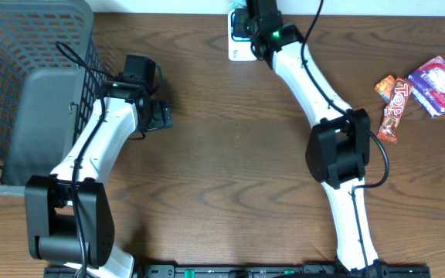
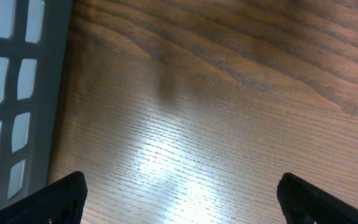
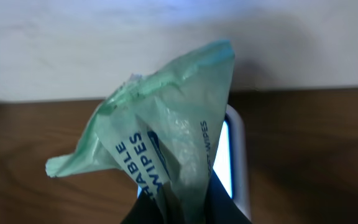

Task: Scan the item barcode
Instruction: 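Carry the green wipes pack right and drop it by the packs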

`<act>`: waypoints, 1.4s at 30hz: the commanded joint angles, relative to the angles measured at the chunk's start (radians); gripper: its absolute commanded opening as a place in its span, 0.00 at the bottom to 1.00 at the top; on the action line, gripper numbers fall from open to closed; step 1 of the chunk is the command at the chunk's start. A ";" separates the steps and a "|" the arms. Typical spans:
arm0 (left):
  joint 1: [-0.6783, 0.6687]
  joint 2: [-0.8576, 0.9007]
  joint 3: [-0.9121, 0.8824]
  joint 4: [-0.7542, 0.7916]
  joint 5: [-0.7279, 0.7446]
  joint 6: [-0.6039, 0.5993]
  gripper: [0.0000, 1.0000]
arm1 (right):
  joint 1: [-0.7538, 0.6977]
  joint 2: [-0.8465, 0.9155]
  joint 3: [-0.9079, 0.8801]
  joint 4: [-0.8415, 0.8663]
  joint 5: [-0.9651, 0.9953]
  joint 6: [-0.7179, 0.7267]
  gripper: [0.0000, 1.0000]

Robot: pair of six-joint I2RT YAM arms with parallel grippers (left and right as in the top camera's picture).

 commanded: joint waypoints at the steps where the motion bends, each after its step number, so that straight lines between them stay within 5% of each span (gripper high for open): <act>1: 0.002 -0.002 0.000 -0.002 -0.009 -0.005 0.98 | -0.060 0.000 0.105 -0.111 0.098 -0.010 0.01; 8: 0.002 -0.002 0.000 -0.002 -0.009 -0.005 0.98 | -0.197 0.000 0.182 -0.452 0.389 -0.176 0.01; 13: 0.002 -0.002 0.000 -0.002 -0.009 -0.005 0.98 | -0.324 0.001 0.127 -0.675 0.416 -0.276 0.01; 18: 0.002 -0.002 0.000 -0.002 -0.009 -0.005 0.98 | -0.433 0.001 0.024 -0.702 0.385 -0.275 0.01; 19: 0.002 -0.002 0.000 -0.002 -0.010 -0.005 0.98 | -0.451 0.001 0.003 -0.695 0.366 -0.275 0.09; 21: 0.002 -0.002 0.000 -0.002 -0.010 -0.005 0.98 | -0.483 0.001 -0.022 -0.693 0.344 -0.274 0.94; 22: 0.002 -0.002 0.000 -0.002 -0.009 -0.005 0.98 | -0.498 0.001 -0.024 -0.700 0.345 -0.264 0.99; 33: 0.002 -0.002 0.000 -0.002 -0.010 -0.005 0.98 | -0.518 -0.232 -0.010 -0.733 0.306 -0.177 0.99; 42: 0.002 -0.002 0.000 -0.002 -0.009 -0.005 0.98 | -0.513 -0.600 -0.010 -0.943 -0.011 -0.129 0.99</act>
